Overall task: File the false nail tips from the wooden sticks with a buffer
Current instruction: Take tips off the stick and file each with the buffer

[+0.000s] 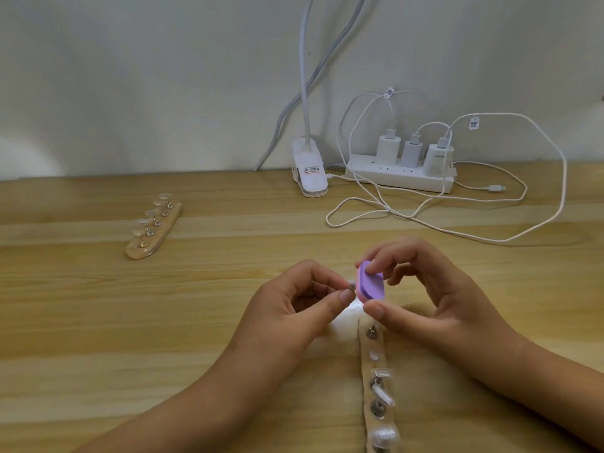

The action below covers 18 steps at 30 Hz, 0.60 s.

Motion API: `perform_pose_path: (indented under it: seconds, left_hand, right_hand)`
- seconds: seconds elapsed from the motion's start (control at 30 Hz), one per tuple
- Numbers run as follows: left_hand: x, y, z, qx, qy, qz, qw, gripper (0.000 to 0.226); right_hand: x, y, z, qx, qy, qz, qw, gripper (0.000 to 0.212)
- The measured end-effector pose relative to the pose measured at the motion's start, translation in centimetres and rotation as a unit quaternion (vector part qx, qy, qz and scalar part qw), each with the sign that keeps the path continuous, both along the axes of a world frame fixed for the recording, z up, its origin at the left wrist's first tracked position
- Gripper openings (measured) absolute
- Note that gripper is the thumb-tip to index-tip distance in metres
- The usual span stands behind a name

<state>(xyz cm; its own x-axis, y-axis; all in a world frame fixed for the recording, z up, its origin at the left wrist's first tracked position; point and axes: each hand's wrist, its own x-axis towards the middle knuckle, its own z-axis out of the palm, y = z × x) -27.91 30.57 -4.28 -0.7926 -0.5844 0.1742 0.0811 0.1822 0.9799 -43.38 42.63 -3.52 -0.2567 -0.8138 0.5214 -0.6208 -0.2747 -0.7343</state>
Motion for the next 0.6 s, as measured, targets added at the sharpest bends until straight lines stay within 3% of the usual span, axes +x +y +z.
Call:
perform_pose_path:
  seconds: [0.6]
  left_hand:
    - [-0.02, 0.20, 0.39, 0.036, -0.003, 0.004, 0.999, 0.014]
  right_hand:
    - [-0.08, 0.10, -0.13, -0.015, 0.038, 0.009, 0.999, 0.027]
